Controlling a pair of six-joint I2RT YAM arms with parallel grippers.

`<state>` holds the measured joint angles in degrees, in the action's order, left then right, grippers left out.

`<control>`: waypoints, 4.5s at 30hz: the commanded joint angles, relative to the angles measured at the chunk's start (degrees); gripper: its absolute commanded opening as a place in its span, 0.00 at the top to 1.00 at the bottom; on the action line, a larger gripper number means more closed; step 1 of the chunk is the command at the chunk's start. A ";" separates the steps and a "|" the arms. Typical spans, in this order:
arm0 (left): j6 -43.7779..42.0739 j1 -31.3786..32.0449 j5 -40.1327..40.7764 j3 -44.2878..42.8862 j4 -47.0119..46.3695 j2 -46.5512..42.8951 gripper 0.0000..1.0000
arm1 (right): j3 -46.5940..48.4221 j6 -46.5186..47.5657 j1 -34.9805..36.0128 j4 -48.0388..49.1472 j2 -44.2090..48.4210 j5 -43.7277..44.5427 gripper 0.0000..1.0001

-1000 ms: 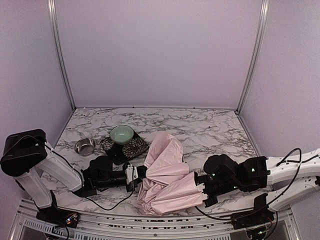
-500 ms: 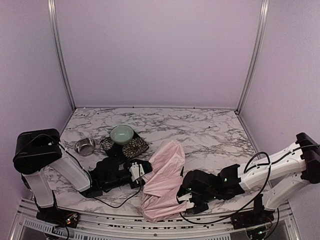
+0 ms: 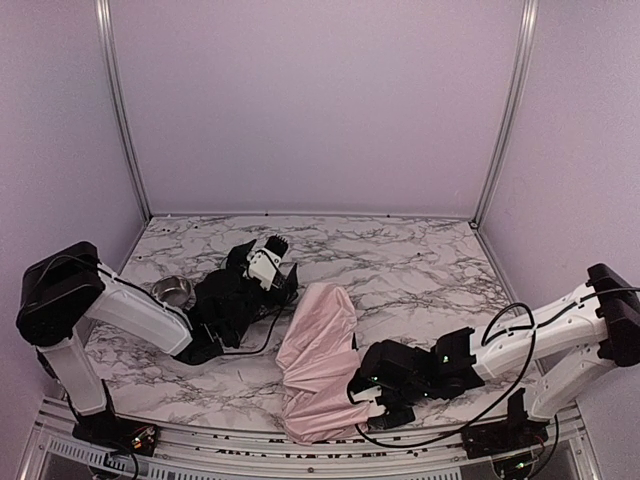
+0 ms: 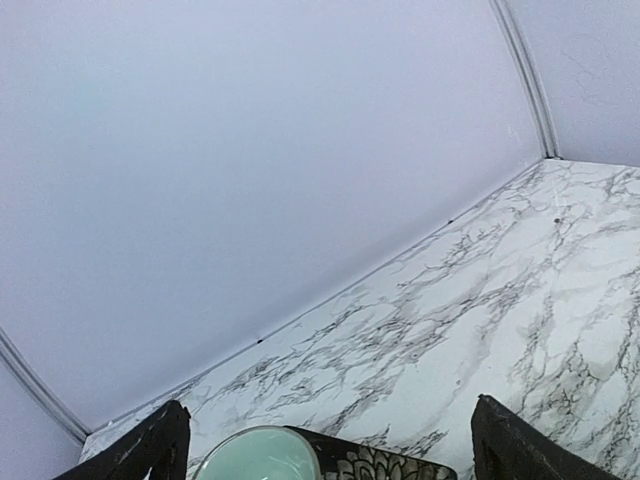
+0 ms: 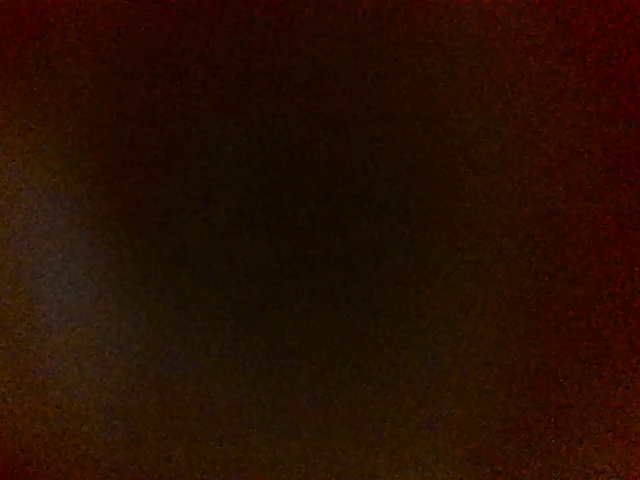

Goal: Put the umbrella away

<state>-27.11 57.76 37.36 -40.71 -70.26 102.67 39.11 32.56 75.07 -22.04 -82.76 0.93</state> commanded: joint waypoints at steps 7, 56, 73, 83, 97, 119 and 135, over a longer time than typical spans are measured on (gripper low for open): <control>-7.01 15.80 -30.69 6.82 38.45 -30.62 0.33 | 3.19 -2.71 -0.46 -6.65 -4.93 -2.60 1.00; 22.31 13.52 -24.95 14.49 24.64 -9.79 1.00 | 2.68 -3.65 0.23 9.03 8.58 4.21 0.43; 20.47 13.52 -26.98 15.99 22.53 -10.19 1.00 | -0.08 -15.39 -10.49 8.68 21.61 -2.10 0.32; 20.61 13.52 -24.29 17.48 22.61 -10.77 1.00 | 9.28 -26.02 -18.64 -6.07 11.73 -24.81 0.27; 21.47 13.52 -23.66 19.09 22.53 -12.07 1.00 | 11.48 -20.42 -18.63 -2.95 -2.88 -25.29 0.31; 24.92 6.87 -7.33 8.91 26.87 -3.65 1.00 | 27.60 -17.11 -19.20 -13.58 -3.49 -1.02 1.00; 14.62 2.52 -9.48 7.54 18.27 -3.44 1.00 | 22.68 -23.08 -6.25 -14.38 -6.73 -21.21 0.77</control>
<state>-8.10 61.25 29.23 -35.90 -48.27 100.40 64.69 11.62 67.51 -39.44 -89.08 -12.82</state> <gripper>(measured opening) 0.003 0.116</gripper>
